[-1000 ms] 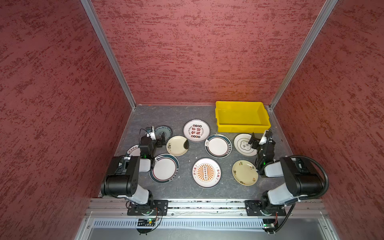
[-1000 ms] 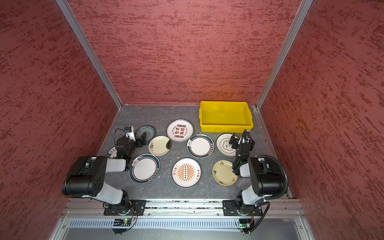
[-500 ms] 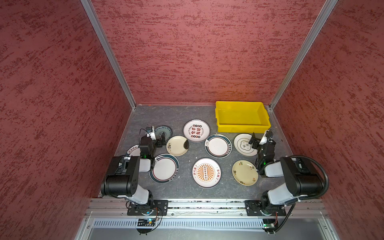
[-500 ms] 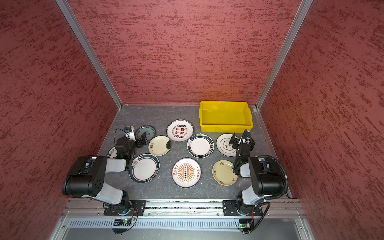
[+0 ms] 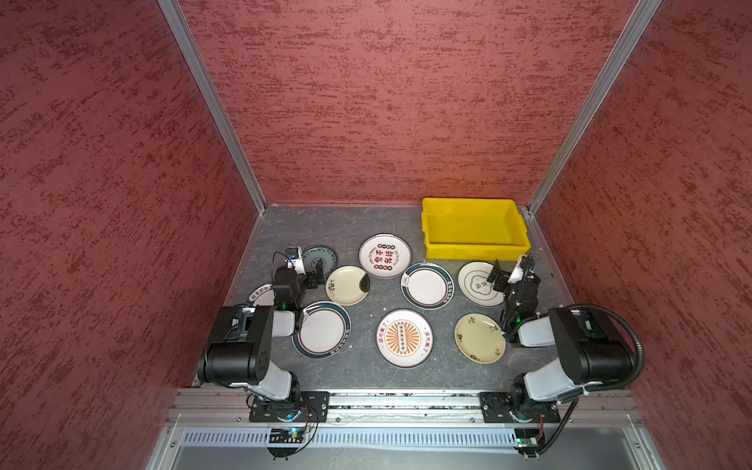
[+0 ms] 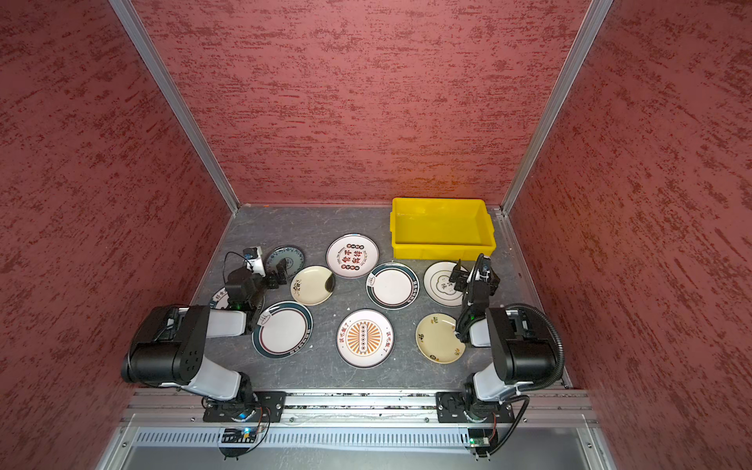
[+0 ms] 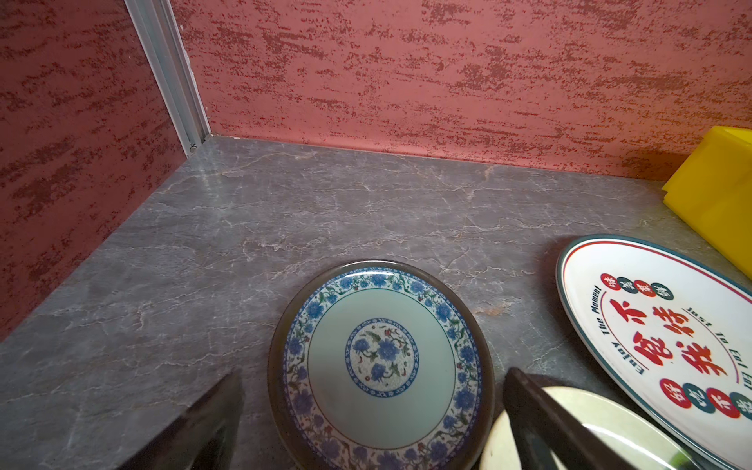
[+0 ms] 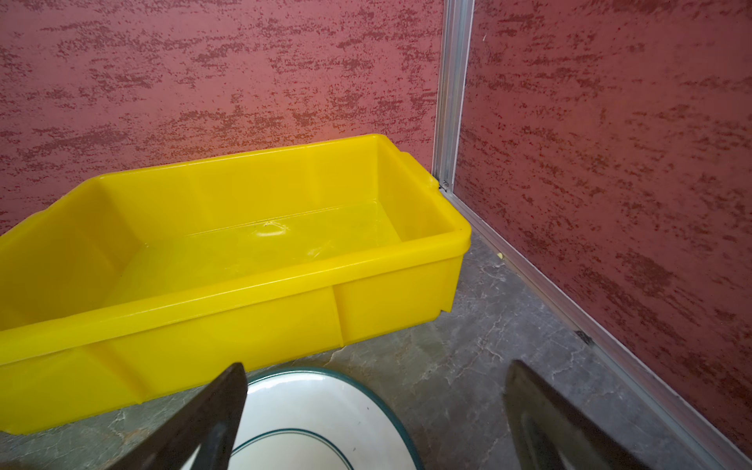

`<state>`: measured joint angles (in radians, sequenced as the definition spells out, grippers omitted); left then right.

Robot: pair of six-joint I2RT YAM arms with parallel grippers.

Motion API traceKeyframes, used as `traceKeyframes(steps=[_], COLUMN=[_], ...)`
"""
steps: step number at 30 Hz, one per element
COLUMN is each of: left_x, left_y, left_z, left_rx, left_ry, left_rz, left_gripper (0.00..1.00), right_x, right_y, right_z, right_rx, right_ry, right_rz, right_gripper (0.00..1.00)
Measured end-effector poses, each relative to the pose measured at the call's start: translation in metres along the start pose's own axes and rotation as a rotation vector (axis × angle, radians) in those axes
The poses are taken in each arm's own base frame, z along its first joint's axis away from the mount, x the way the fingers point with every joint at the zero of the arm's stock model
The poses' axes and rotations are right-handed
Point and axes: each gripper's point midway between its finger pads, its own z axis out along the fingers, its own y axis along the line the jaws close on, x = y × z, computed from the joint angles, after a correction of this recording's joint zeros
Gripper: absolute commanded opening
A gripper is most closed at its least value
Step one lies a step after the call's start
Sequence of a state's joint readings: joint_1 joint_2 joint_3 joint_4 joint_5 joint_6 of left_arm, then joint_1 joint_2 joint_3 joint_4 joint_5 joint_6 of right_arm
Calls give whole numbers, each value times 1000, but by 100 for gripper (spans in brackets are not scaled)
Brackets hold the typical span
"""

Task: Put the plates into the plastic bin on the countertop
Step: 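Move left gripper to the blue-and-white floral plate rim while right gripper moves toward center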

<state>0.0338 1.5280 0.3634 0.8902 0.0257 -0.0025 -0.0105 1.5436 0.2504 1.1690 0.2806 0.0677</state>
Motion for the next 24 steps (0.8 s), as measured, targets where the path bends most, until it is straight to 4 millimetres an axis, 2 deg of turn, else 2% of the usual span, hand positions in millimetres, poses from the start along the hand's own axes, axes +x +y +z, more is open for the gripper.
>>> traceKeyframes(steps=[7,11,14,19,22,24], left_x=[-2,-11,-44,-101,-119,-121], left_y=[0,-1,1,15,20,23], left_z=[1,-9,-19,-23,-27,-30], left_rx=[-22,-107,-181,-314,-356,-370], left_ry=[-8,-22,-79,-104,-66,-25], left_rz=[5,21,19,-77,-156,-199], left_gripper=[99,99,99,99,99,99], right_x=[-3,-29,-57,-93,-121,-138], right_y=[1,0,0,2,8,15], right_z=[-1,-13,-23,-42,-48,-52], right_rx=[-5,4,8,-16,-49,-89], right_ry=[-6,-71,-139,-216,-231,-226], right_rz=[-1,15,35,96,164,206], right_gripper=[99,99,99,99,99,99])
